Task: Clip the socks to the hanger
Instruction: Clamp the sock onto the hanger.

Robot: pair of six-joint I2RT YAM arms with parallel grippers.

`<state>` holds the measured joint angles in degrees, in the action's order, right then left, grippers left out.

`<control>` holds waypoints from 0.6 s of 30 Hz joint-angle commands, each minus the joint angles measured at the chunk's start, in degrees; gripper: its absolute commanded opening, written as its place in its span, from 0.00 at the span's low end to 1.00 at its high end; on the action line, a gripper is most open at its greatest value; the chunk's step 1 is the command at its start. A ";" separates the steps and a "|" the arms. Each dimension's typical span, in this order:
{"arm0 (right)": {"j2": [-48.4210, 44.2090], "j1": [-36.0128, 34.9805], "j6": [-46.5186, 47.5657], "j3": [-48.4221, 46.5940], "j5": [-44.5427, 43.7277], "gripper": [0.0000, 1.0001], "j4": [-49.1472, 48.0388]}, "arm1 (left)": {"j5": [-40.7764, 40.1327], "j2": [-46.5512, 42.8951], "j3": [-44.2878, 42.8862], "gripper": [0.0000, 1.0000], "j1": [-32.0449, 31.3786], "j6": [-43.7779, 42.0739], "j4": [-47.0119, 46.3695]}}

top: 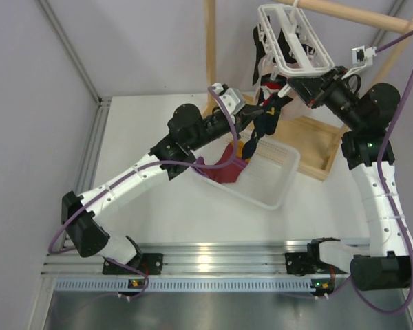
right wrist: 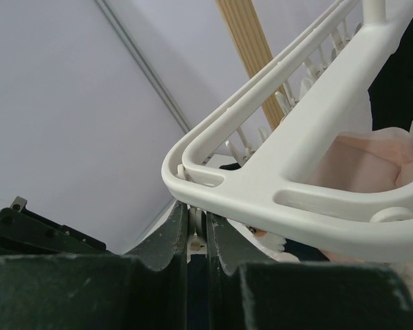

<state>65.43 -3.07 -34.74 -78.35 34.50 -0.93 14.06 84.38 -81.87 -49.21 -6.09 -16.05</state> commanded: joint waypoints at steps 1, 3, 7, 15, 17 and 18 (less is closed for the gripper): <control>0.49 0.70 -0.59 -0.05 -0.84 0.00 -4.26 | 0.52 0.78 -2.69 0.00 0.25 -0.15 -3.46; 0.40 0.61 -0.68 -0.14 -0.93 0.00 -4.43 | 0.52 0.88 -2.77 0.00 0.25 -0.24 -3.37; 0.40 0.70 -0.59 -0.05 -0.75 0.00 -4.26 | 0.61 1.14 -2.69 0.00 0.26 -0.33 -3.90; 0.40 0.70 -0.06 0.30 -0.31 0.00 -3.82 | 1.49 1.93 -4.35 0.00 0.26 0.11 -4.95; 0.49 0.61 -0.06 0.21 -0.22 0.00 -3.82 | 1.58 2.02 -4.53 0.00 0.26 0.02 -5.13; 0.49 0.52 -0.06 0.12 -0.22 0.00 -3.82 | 1.49 2.02 -4.62 0.00 0.26 0.02 -5.39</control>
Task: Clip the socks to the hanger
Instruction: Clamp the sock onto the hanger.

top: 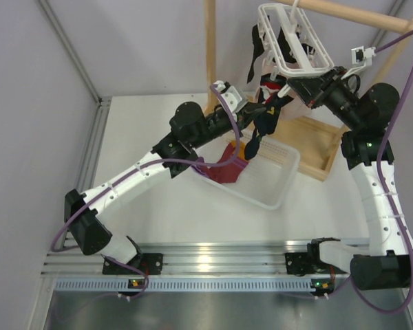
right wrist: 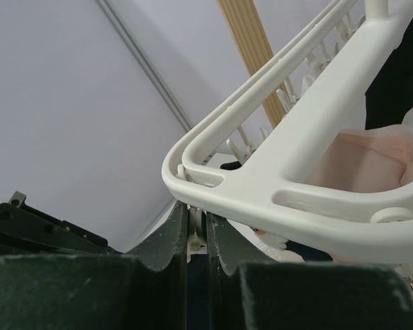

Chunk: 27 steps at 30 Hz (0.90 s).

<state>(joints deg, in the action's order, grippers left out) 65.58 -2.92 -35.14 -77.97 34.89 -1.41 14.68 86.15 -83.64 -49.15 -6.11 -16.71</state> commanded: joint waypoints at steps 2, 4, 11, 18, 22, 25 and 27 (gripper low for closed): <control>0.42 0.37 0.24 -0.25 -0.62 0.00 -3.34 | 1.40 0.42 -3.20 0.00 0.19 0.04 -4.74; 0.51 0.37 -0.37 -0.16 -0.44 0.00 -3.60 | 1.67 0.95 -3.55 0.00 0.10 -0.04 -4.91; 0.34 0.46 -1.43 0.01 0.08 0.00 -4.74 | 2.11 2.35 -4.78 0.00 0.19 -0.57 -5.35; 0.34 0.37 -0.64 0.19 0.26 0.00 -4.57 | 2.11 3.76 -7.15 0.00 0.19 -0.13 -6.14; 0.25 0.37 -0.20 0.37 0.35 0.00 -4.13 | 2.55 4.55 -8.65 0.00 0.19 0.22 -5.79; 0.25 0.37 -0.28 0.28 0.79 0.06 -4.13 | 2.72 4.73 -8.91 0.00 0.10 0.05 -5.53; 0.16 0.46 -0.20 0.19 0.79 0.16 -4.04 | 2.55 4.99 -8.83 0.00 0.10 -0.13 -5.26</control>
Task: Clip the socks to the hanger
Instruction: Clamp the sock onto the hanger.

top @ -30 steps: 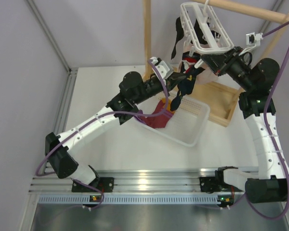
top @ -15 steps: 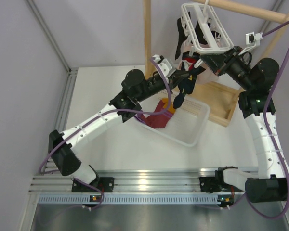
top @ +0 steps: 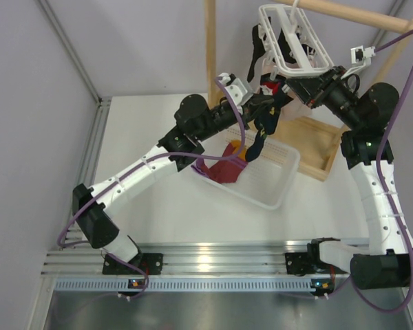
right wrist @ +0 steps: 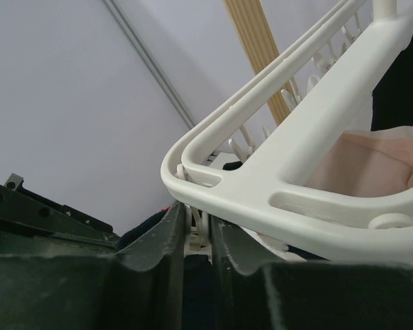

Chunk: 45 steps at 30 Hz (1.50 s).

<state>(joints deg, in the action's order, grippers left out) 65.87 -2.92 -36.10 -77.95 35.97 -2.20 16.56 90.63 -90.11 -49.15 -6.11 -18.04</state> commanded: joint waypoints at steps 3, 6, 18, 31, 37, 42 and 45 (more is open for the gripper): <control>-0.39 0.37 0.94 -0.18 -0.28 0.33 -2.73 | 0.49 0.43 -2.09 0.00 0.19 -0.39 -3.67; -0.65 0.54 1.38 -0.53 -0.63 0.39 -1.76 | 0.23 0.60 -2.09 0.00 0.19 -0.74 -3.14; -3.46 1.16 6.03 -1.85 -0.99 0.69 5.26 | -2.67 -0.27 -2.09 0.00 0.63 -0.75 0.20; -6.45 8.44 8.76 -2.64 11.57 0.74 9.76 | -8.37 -2.30 -1.39 0.00 4.93 5.14 2.31; -5.05 14.07 4.02 -2.12 14.04 0.65 4.24 | -8.82 -4.06 0.54 0.00 7.65 8.13 2.40; -2.07 15.57 -2.22 -2.38 13.26 0.57 -1.57 | -7.94 -3.79 -0.15 0.00 8.80 8.13 2.84; -0.04 15.57 -5.56 -2.99 12.82 0.51 -5.00 | -8.12 -3.27 -0.86 0.00 9.59 8.74 2.92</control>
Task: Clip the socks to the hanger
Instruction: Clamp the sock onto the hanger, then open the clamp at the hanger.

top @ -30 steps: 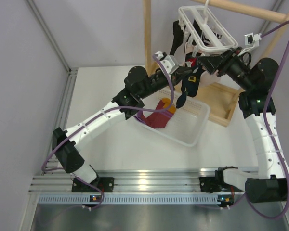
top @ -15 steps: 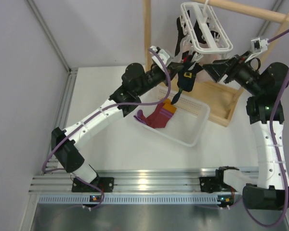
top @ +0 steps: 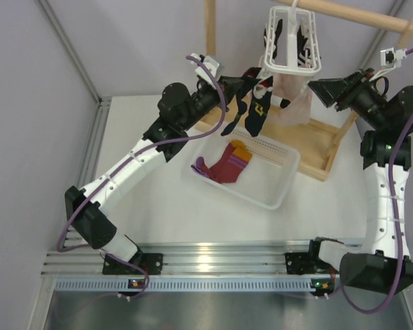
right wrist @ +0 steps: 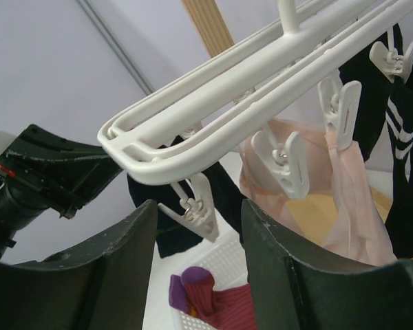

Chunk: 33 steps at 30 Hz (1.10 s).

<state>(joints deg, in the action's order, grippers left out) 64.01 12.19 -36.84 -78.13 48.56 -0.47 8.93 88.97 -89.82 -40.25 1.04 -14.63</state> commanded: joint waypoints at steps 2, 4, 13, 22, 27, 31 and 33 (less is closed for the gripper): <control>2.70 0.38 -6.04 -3.43 -0.39 0.51 -7.78 | -0.23 -1.17 -1.50 0.00 1.49 2.21 -0.22; 3.75 0.38 -7.45 -3.44 -0.13 0.51 -9.19 | 0.12 -0.82 -1.85 0.00 1.93 2.57 -0.22; 5.25 -4.96 -12.03 -2.47 1.19 0.38 -15.09 | 1.79 0.59 -3.43 0.00 2.54 3.00 0.57; 4.99 -11.03 -7.99 -2.82 -0.39 0.30 -12.19 | 4.25 -0.28 -3.61 0.12 2.54 3.80 2.50; 5.60 -14.90 -6.14 -3.35 -2.32 0.22 -10.96 | 4.70 -1.60 -2.82 0.42 2.54 4.41 4.08; 6.74 -18.33 -5.61 -4.22 -4.34 0.11 -10.78 | 2.85 -5.02 -0.27 0.55 2.72 4.76 4.61; 7.44 -19.47 -5.52 -4.66 -5.48 0.10 -10.78 | 2.41 -6.52 1.48 0.57 2.63 4.85 5.40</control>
<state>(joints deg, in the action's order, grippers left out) 70.94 -5.19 -43.55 -79.66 45.47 -9.58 12.25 87.81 -89.54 -37.87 4.89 -8.78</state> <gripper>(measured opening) 0.147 0.564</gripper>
